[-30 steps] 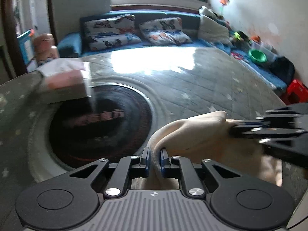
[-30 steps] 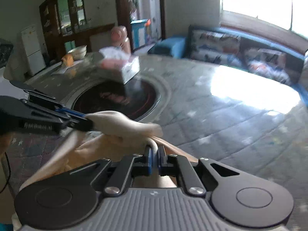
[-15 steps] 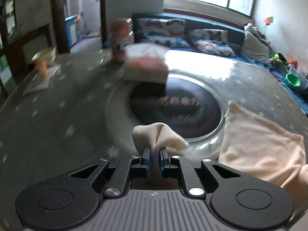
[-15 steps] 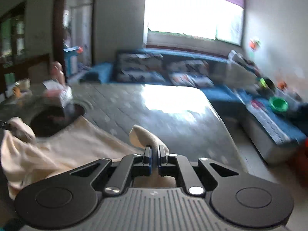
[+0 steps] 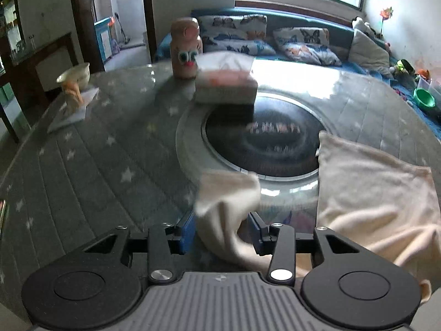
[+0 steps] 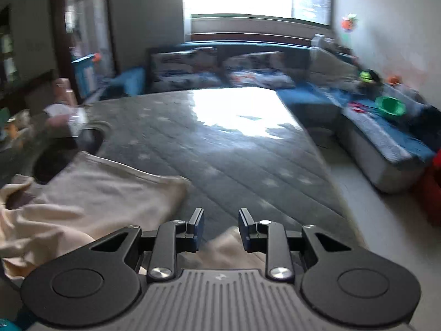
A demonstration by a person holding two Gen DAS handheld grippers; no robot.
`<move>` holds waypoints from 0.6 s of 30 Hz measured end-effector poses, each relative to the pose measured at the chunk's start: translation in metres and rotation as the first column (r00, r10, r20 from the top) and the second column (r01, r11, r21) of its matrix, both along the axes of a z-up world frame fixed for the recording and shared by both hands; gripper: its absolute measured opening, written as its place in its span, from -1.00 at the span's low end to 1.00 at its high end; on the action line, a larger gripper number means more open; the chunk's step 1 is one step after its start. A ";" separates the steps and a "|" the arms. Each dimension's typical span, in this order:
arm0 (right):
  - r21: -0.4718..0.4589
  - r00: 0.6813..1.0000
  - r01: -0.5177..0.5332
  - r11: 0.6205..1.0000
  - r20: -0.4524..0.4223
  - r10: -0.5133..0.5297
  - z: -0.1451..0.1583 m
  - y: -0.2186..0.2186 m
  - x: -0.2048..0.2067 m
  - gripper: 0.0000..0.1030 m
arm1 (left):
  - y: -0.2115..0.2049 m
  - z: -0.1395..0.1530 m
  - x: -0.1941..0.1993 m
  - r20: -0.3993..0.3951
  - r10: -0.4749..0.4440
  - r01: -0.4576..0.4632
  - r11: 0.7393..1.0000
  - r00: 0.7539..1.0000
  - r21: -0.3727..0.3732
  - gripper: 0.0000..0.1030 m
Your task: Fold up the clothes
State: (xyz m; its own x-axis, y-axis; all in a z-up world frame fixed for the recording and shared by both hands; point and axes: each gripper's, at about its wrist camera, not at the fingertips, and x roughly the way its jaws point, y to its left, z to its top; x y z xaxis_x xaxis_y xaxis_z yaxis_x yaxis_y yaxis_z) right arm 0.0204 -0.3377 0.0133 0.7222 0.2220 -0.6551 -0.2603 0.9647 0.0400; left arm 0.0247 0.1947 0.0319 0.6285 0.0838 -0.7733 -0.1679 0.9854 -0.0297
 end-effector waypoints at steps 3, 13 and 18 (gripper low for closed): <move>0.019 0.998 -0.059 0.998 -0.037 0.060 -0.010 0.017 0.024 -0.33 | -0.004 0.008 0.008 0.024 -0.014 0.014 1.000 1.000 0.003 0.02; 0.049 0.981 -0.090 0.995 -0.167 0.097 -0.059 0.048 0.087 -0.30 | -0.053 -0.012 0.078 0.009 -0.148 0.148 0.988 0.989 -0.033 0.05; 0.041 0.976 -0.103 0.994 -0.188 0.109 -0.067 0.052 0.099 -0.31 | -0.080 -0.029 0.119 -0.011 -0.206 0.205 0.978 0.978 -0.041 0.03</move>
